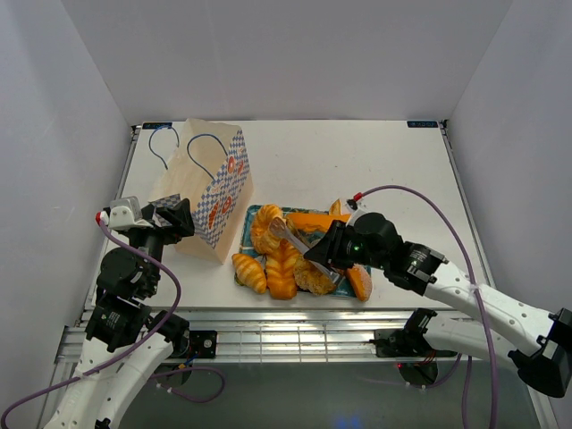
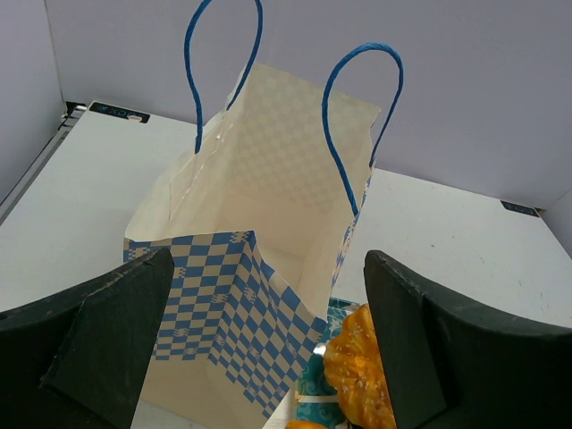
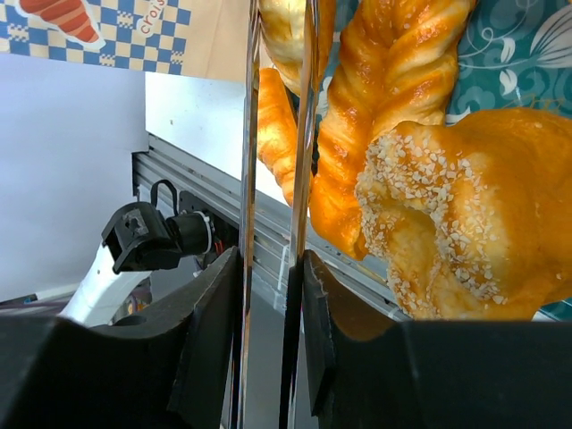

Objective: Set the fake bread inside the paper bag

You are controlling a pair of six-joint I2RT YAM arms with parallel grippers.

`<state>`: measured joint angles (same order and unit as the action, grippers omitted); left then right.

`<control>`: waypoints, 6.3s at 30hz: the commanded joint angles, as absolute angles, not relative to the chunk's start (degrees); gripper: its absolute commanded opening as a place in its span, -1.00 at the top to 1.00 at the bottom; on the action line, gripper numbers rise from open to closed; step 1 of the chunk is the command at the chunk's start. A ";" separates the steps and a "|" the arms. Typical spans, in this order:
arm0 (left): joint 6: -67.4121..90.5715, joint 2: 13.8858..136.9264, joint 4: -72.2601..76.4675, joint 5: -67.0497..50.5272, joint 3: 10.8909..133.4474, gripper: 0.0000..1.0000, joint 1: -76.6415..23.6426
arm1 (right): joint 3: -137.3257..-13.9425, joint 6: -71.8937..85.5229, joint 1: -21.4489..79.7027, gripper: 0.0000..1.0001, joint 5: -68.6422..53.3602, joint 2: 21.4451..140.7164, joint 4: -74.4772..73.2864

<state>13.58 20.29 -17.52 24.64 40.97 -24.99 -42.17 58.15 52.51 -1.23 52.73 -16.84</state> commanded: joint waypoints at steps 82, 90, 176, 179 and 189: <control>28.30 61.08 -12.56 -20.22 65.83 1.00 7.29 | -84.55 27.07 69.07 0.84 9.72 65.30 -11.86; 28.39 58.98 -11.87 -20.21 63.81 1.00 7.21 | -80.24 30.41 69.34 0.85 21.18 67.84 -9.40; 20.57 54.94 -6.86 -17.23 56.16 1.00 5.45 | -95.97 39.55 69.08 0.46 21.71 84.20 -15.11; 20.39 54.67 -6.59 -17.05 56.25 1.00 5.45 | -96.94 39.03 69.96 0.47 22.76 84.20 -15.56; 19.86 54.14 -6.94 -15.21 56.16 1.00 5.45 | -97.91 37.18 71.54 0.48 26.89 82.27 -16.43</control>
